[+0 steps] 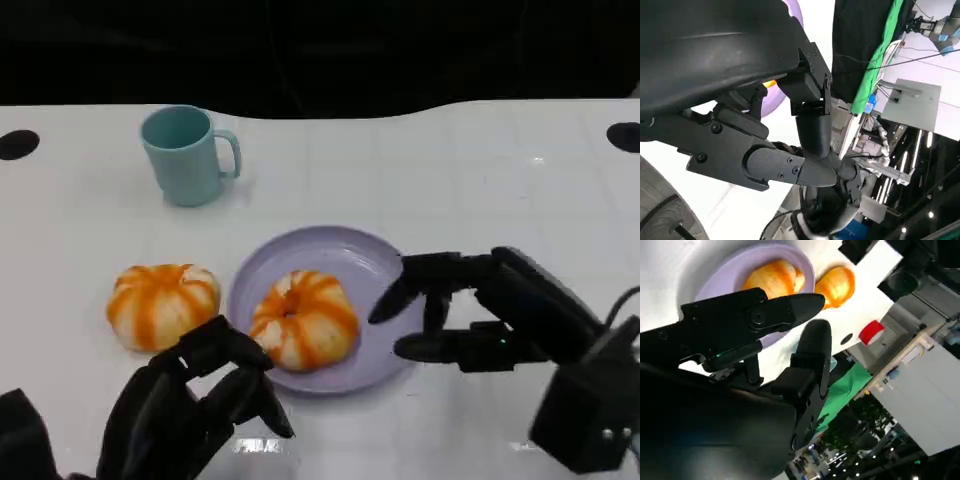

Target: Grasp the bread from the table and place it into the plate.

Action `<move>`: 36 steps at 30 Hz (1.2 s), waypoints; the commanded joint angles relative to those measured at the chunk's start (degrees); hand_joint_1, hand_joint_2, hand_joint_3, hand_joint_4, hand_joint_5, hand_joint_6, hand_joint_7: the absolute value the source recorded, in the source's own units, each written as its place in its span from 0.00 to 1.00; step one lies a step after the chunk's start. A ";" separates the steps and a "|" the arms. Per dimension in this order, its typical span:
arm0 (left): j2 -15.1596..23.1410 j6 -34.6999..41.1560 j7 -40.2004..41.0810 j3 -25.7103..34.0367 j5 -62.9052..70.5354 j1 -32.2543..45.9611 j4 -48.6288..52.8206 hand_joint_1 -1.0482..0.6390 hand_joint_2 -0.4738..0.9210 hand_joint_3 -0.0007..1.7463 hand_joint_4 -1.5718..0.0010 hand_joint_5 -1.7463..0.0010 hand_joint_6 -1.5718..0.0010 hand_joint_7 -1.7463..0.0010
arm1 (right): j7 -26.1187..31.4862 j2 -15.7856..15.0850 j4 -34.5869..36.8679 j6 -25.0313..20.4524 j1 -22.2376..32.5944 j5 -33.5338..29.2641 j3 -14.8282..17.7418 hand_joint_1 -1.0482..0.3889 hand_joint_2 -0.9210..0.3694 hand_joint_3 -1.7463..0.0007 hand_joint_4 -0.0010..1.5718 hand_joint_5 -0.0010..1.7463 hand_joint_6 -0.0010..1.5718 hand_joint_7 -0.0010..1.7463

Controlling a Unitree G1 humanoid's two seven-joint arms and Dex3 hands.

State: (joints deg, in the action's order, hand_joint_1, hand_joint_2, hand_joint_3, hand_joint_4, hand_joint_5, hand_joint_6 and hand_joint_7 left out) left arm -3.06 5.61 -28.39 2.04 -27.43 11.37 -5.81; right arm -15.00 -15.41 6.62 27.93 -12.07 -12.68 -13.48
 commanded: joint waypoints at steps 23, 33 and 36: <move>0.81 1.42 1.01 -0.53 -0.51 0.83 -3.05 0.22 1.00 0.15 0.55 0.07 0.59 0.23 | -12.89 -4.27 -22.93 -29.35 20.05 24.57 9.35 0.40 0.00 0.84 0.46 1.00 0.33 1.00; 1.11 2.26 1.11 -0.40 -0.66 1.30 -4.29 0.24 1.00 0.19 0.59 0.03 0.64 0.17 | -11.22 -2.13 -21.68 -29.25 21.05 22.72 8.51 0.40 0.00 0.83 0.45 1.00 0.32 1.00; 1.25 2.83 1.18 -0.22 -0.98 1.40 -4.75 0.25 1.00 0.19 0.60 0.02 0.65 0.16 | -10.88 -1.66 -20.40 -28.86 20.30 21.67 8.25 0.39 0.00 0.82 0.46 1.00 0.32 1.00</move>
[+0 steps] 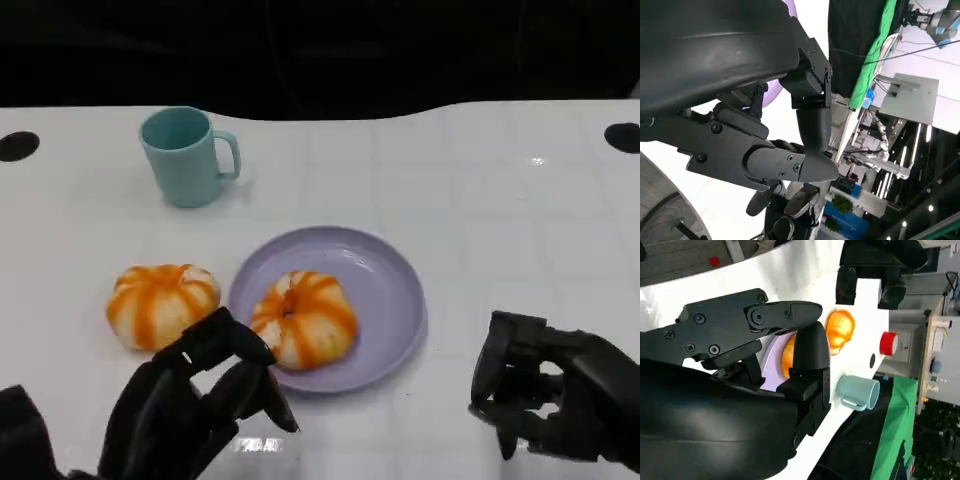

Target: Grasp the bread from the table and place it into the plate.

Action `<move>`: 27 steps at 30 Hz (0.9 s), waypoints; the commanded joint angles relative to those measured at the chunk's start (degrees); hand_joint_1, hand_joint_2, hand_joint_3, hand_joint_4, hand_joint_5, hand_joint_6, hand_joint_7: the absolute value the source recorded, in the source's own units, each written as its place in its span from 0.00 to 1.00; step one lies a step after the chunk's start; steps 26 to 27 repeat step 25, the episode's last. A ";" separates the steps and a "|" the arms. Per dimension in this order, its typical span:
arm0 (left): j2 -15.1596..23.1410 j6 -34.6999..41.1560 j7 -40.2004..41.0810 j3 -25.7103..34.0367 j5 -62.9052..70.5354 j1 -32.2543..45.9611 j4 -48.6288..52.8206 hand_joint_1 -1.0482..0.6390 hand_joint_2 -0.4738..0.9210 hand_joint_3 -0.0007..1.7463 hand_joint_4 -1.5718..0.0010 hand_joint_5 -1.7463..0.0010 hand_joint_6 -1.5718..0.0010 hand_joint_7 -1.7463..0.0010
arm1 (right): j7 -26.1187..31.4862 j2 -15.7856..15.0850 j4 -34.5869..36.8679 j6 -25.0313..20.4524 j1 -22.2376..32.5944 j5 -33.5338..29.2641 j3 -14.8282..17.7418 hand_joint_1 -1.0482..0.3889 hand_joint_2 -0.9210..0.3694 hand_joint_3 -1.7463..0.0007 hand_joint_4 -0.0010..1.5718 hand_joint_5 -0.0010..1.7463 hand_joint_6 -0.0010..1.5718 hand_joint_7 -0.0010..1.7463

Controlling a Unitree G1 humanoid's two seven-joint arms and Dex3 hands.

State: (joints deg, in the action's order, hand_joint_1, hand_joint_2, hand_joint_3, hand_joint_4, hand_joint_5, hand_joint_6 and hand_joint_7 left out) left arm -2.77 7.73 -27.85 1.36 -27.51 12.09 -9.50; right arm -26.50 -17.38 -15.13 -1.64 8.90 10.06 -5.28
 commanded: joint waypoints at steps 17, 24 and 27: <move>0.37 2.81 5.09 -1.07 -0.62 3.75 -5.73 0.26 1.00 0.20 0.61 0.00 0.71 0.07 | 0.38 1.64 3.49 2.15 -1.80 -1.96 0.01 0.38 0.00 0.82 0.47 1.00 0.33 1.00; 0.87 6.93 9.62 -2.30 -0.57 4.71 -9.78 0.26 1.00 0.17 0.60 0.00 0.69 0.09 | 0.52 1.76 3.92 2.70 -2.11 -2.11 0.01 0.40 0.00 0.83 0.47 1.00 0.33 1.00; 0.89 7.62 10.30 -2.49 -0.56 5.32 -10.67 0.26 1.00 0.17 0.59 0.00 0.69 0.09 | 0.54 1.75 3.79 2.47 -2.09 -2.05 0.01 0.40 0.00 0.83 0.47 1.00 0.33 1.00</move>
